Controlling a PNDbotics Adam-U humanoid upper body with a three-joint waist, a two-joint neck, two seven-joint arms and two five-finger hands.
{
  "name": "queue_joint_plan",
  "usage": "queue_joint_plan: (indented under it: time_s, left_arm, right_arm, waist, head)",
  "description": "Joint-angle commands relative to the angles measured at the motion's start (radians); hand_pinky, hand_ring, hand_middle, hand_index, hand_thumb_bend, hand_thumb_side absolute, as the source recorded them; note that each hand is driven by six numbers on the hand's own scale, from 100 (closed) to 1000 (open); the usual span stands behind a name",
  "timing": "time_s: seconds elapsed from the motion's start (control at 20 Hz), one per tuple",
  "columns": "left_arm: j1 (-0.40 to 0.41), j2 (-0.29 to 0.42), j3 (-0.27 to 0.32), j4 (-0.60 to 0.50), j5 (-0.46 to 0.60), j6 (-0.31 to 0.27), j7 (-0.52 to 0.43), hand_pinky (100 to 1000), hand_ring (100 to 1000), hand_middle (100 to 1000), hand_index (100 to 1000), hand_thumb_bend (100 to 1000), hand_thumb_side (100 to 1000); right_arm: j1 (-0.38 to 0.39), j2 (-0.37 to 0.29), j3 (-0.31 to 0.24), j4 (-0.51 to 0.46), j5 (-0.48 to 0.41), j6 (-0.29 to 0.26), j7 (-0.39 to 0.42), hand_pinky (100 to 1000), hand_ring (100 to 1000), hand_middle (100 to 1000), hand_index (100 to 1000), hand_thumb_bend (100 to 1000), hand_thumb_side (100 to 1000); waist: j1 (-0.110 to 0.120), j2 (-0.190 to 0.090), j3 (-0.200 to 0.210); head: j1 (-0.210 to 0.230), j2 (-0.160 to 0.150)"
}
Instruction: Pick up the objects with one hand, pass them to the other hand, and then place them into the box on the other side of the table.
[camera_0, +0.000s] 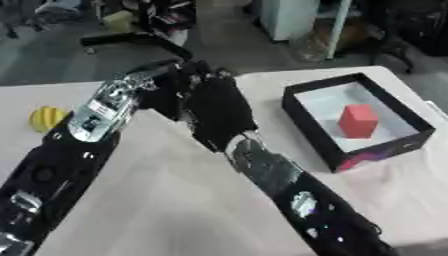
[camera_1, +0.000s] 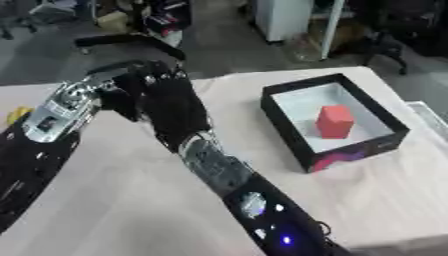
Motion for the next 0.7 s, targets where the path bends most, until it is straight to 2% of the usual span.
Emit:
queue_joint_plan:
  time_s: [0.05, 0.3, 0.5, 0.55, 0.7]
  left_arm:
    - [-0.01, 0.058, 0.029, -0.01, 0.03, -0.017, -0.046, 550, 364, 359, 496, 577, 100]
    - [-0.012, 0.082, 0.043, 0.0, 0.057, -0.033, -0.078, 581, 410, 409, 540, 684, 103]
    - [-0.014, 0.096, 0.05, -0.001, 0.066, -0.044, -0.085, 600, 442, 449, 577, 818, 221]
    - [-0.015, 0.099, 0.052, -0.001, 0.066, -0.047, -0.085, 609, 459, 468, 600, 898, 273]
    - [-0.018, 0.113, 0.059, -0.006, 0.06, -0.066, -0.087, 642, 514, 535, 677, 992, 342]
  right_arm:
    - [-0.01, -0.038, -0.051, 0.024, -0.011, 0.012, -0.026, 100, 182, 152, 418, 100, 408]
    - [-0.009, -0.048, -0.072, 0.049, -0.014, 0.017, -0.04, 100, 172, 144, 380, 100, 413]
    - [-0.008, -0.057, -0.09, 0.063, -0.013, 0.021, -0.05, 100, 166, 139, 376, 100, 418]
    - [-0.008, -0.058, -0.094, 0.066, -0.012, 0.023, -0.052, 100, 166, 137, 374, 100, 420]
    - [-0.007, -0.066, -0.11, 0.072, -0.009, 0.031, -0.055, 100, 164, 135, 369, 100, 423]
  waist:
    - [0.003, -0.021, -0.001]
    - [0.004, -0.023, -0.003]
    - [0.005, -0.024, -0.004]
    - [0.005, -0.024, -0.005]
    - [0.006, -0.026, -0.006]
  head:
    - [-0.013, -0.008]
    - [-0.033, -0.006]
    - [-0.036, -0.005]
    - [-0.035, -0.005]
    - [-0.028, -0.004]
